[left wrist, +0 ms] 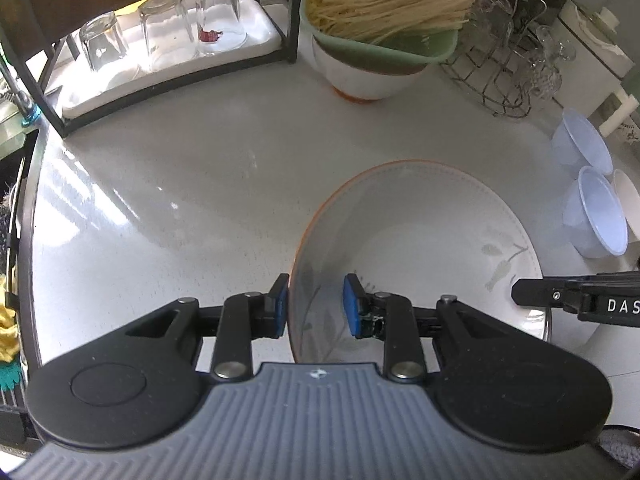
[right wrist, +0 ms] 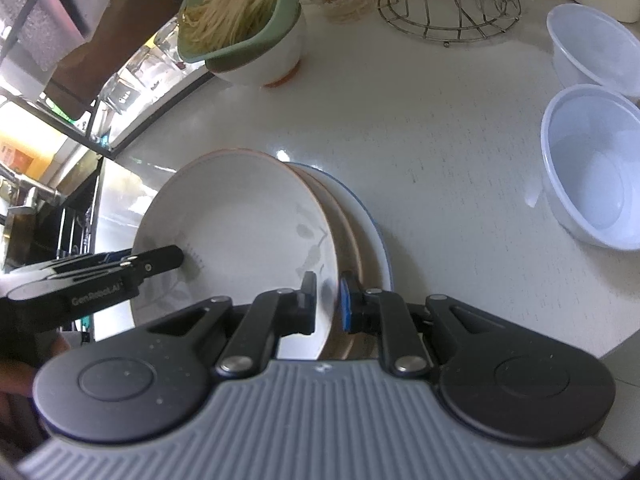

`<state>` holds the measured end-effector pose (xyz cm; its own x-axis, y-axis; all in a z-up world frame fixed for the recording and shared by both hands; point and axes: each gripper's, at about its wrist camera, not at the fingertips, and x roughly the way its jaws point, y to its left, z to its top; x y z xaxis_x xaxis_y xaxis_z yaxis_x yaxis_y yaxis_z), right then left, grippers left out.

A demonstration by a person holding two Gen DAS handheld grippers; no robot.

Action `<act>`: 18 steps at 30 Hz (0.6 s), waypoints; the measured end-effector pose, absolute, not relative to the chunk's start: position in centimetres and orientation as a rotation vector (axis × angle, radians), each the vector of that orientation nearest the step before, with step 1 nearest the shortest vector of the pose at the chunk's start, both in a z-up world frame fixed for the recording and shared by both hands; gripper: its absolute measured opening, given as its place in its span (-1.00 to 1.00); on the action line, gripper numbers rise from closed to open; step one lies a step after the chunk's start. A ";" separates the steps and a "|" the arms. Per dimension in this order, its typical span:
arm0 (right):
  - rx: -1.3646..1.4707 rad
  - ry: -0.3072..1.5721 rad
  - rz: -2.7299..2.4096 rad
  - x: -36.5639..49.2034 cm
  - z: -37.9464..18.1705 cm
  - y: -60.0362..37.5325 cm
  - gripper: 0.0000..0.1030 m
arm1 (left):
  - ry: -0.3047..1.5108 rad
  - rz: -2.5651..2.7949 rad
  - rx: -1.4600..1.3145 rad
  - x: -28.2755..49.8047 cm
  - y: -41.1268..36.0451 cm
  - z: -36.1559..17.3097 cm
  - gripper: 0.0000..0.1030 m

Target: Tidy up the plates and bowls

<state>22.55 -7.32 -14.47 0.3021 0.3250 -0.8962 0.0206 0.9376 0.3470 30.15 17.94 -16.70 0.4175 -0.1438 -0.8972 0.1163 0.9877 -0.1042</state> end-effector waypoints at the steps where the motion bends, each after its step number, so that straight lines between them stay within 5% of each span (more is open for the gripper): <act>1: 0.322 1.253 0.204 22.6 -14.5 -7.4 -0.71 | 1.133 -0.162 -0.030 30.2 17.9 -16.7 -0.39; 18: 0.336 1.206 0.205 23.1 -13.3 -9.0 -0.72 | 1.160 -0.114 -0.157 29.9 17.9 -16.1 -0.39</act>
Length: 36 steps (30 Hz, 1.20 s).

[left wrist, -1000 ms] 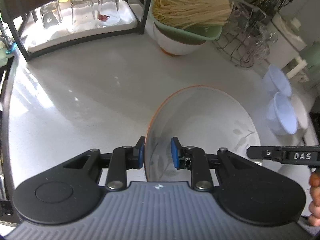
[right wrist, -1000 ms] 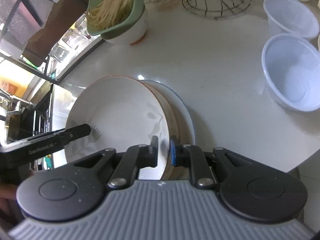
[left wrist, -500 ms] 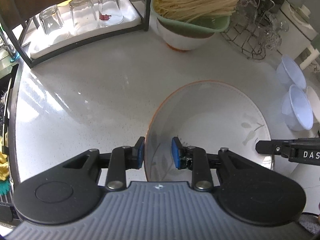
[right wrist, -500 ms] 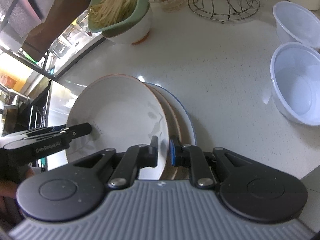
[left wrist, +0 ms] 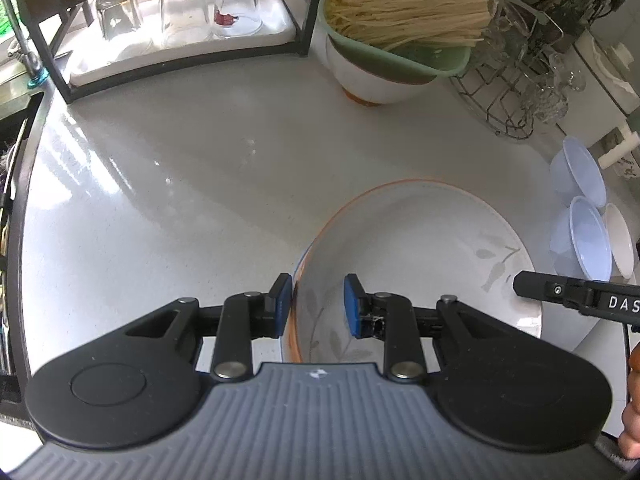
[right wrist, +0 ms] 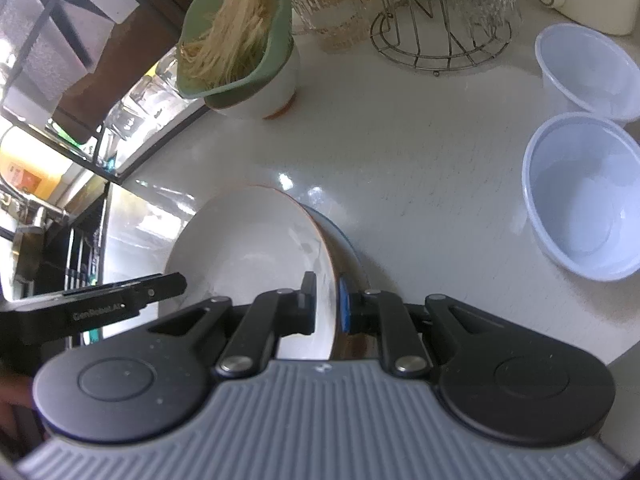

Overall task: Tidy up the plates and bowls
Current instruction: 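Lower the leaf plate onto the plate stack and open both grippers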

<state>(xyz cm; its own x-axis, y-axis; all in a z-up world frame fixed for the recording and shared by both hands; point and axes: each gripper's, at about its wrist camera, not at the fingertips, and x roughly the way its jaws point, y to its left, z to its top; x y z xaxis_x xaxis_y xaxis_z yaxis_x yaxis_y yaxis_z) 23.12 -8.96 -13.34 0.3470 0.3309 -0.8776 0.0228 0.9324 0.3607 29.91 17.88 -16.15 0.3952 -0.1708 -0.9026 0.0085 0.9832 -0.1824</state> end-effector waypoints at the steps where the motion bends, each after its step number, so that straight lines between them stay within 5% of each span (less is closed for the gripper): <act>1: 0.333 1.205 0.209 23.1 -13.4 -9.0 -0.72 | 1.157 -0.107 -0.164 29.7 17.9 -16.1 -0.39; 36: 0.166 0.809 0.390 18.1 -1.3 -16.0 -0.73 | 0.847 -0.104 -0.248 21.4 8.0 -3.9 -0.39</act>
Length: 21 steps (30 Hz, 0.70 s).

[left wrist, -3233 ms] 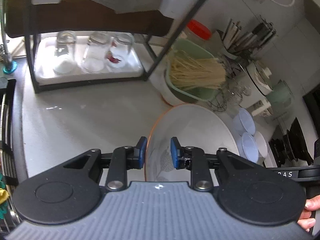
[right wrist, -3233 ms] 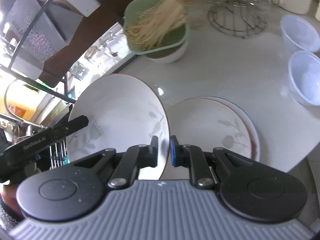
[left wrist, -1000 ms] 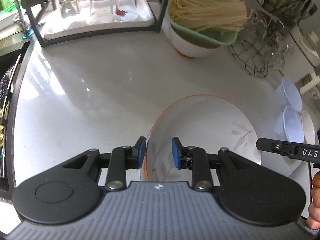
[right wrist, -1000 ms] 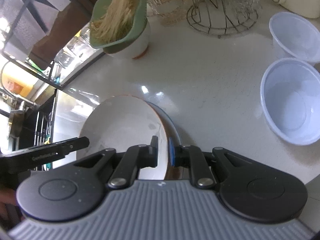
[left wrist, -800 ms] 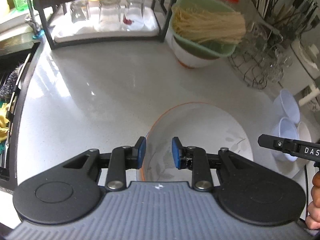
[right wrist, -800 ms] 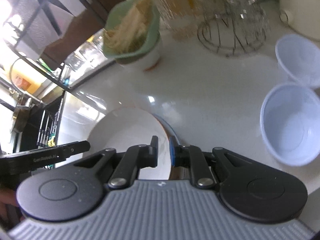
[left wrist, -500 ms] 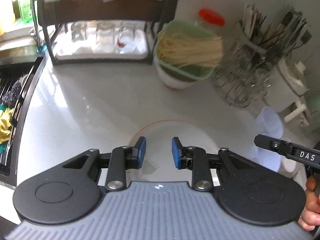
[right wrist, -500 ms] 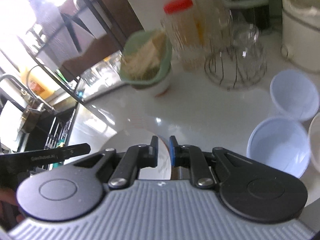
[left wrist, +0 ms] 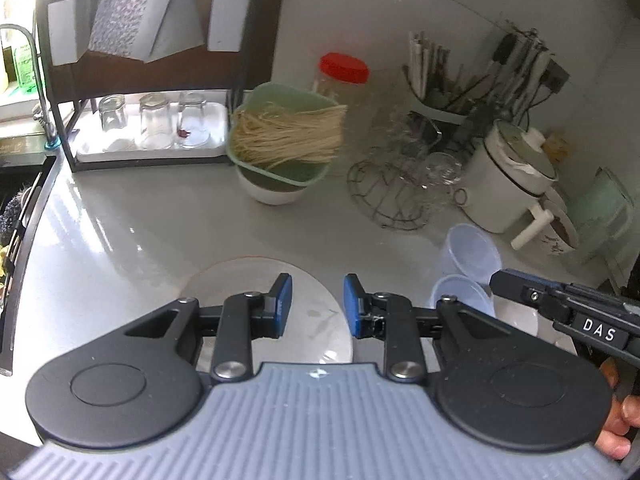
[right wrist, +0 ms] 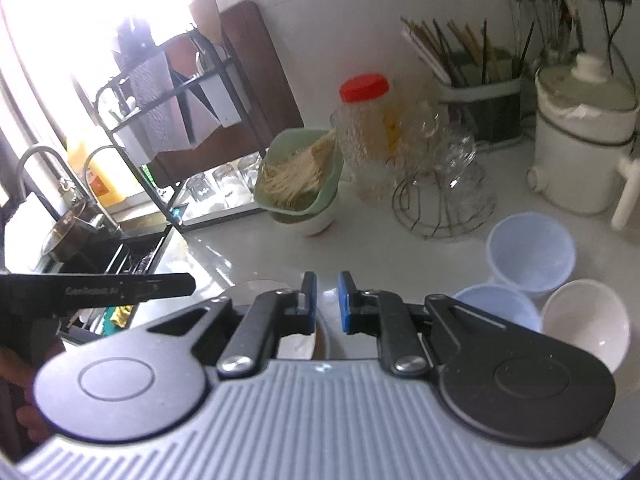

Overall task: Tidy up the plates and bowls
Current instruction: 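Lower the leaf plate onto the plate stack and open both grippers, then move both open grippers toward the light-blue plastic bowls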

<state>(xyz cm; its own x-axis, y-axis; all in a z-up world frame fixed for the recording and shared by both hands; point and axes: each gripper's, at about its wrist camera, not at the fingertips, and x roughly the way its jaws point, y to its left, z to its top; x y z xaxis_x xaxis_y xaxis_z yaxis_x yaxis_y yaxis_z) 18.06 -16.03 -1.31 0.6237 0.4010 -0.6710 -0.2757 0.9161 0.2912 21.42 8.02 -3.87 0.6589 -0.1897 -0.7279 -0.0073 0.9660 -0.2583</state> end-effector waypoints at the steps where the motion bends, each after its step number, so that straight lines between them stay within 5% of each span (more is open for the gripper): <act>1: 0.160 0.800 0.391 17.7 -1.1 -16.5 -0.73 | 0.846 -0.109 -0.246 20.8 7.5 -3.8 -0.39; 21: 0.097 0.759 0.418 9.7 -0.1 -24.6 -0.72 | 0.851 -0.069 -0.306 11.8 -2.1 -4.7 -0.39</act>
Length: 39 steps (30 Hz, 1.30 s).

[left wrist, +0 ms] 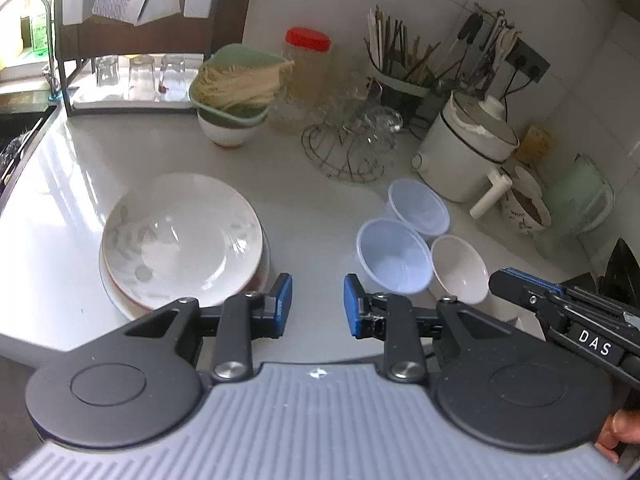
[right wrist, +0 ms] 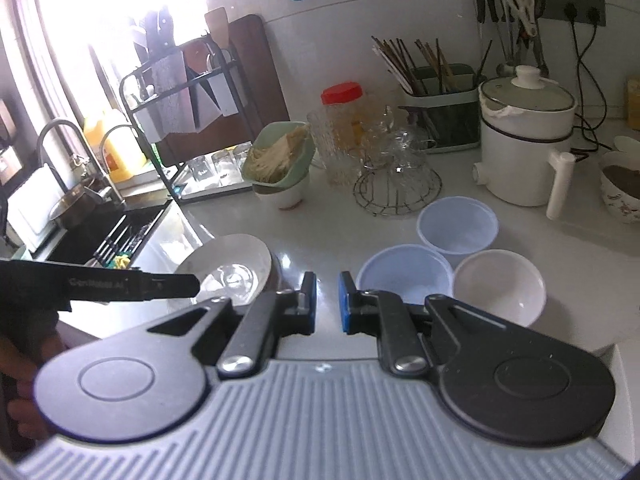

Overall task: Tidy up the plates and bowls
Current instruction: 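Move both open grippers toward the light-blue plastic bowls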

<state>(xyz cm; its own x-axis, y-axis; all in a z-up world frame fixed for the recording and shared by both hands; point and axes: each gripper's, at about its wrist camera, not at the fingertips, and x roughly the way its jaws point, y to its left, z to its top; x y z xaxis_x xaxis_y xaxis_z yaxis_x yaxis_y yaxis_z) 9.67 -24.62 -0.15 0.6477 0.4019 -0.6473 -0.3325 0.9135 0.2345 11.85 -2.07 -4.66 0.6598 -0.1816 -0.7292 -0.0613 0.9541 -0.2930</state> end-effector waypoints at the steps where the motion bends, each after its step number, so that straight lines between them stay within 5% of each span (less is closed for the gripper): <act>1: 0.093 0.757 0.414 9.3 -0.1 -24.8 -0.72 | 0.854 -0.071 -0.304 11.6 -2.3 -4.6 -0.39; 23: 0.170 0.812 0.255 7.2 -1.6 -23.9 -0.70 | 0.904 -0.216 -0.259 12.8 -0.8 -5.5 -0.32; 31: 0.190 0.826 0.156 7.3 -1.9 -22.1 -0.67 | 0.910 -0.289 -0.233 14.5 1.3 -6.0 -0.05; 34: 0.208 0.826 0.107 7.5 -2.3 -22.1 -0.21 | 0.913 -0.317 -0.225 15.5 1.7 -6.7 0.02; 39: 0.256 0.826 0.050 7.8 -3.4 -22.2 -0.18 | 0.942 -0.361 -0.219 17.8 1.4 -8.3 0.04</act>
